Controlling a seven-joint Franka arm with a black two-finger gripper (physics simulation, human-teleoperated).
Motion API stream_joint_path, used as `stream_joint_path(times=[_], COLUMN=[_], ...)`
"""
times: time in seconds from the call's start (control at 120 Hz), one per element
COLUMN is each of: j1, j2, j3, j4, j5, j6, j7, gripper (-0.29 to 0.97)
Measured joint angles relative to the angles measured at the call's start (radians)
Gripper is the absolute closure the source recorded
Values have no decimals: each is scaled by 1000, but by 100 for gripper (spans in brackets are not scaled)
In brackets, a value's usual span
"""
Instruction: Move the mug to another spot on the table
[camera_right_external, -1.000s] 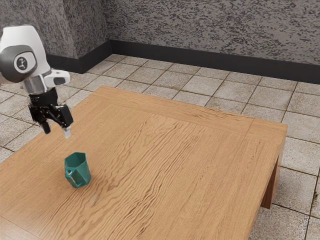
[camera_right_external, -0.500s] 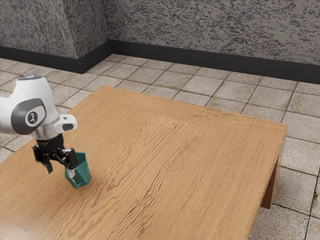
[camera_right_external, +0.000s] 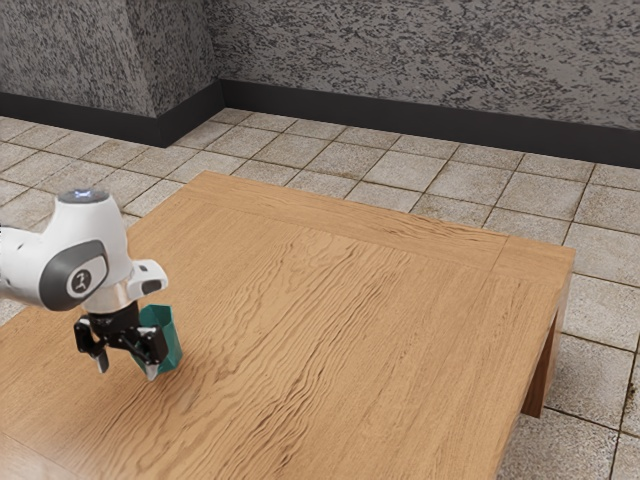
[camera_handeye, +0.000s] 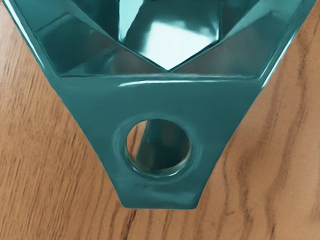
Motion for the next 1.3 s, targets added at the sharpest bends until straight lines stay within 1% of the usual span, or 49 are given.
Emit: stream_joint_path(times=[0.117,0.408,0.642,1.0,1.042,1.183,1.3], j1=[2,6,6,14,14,14,14], j2=[31,56,67,66,66,62,50], j3=[0,2,8,9,9,9,9], j4=[0,3,4,4,4,4,2], j5=[1,4,3,3,4,29,58], j6=[52,152,198,231,232,233,233], j7=[-32,-88,-114,-139,-142,-151,-156], gripper=[2,3,14,40,41,43,50])
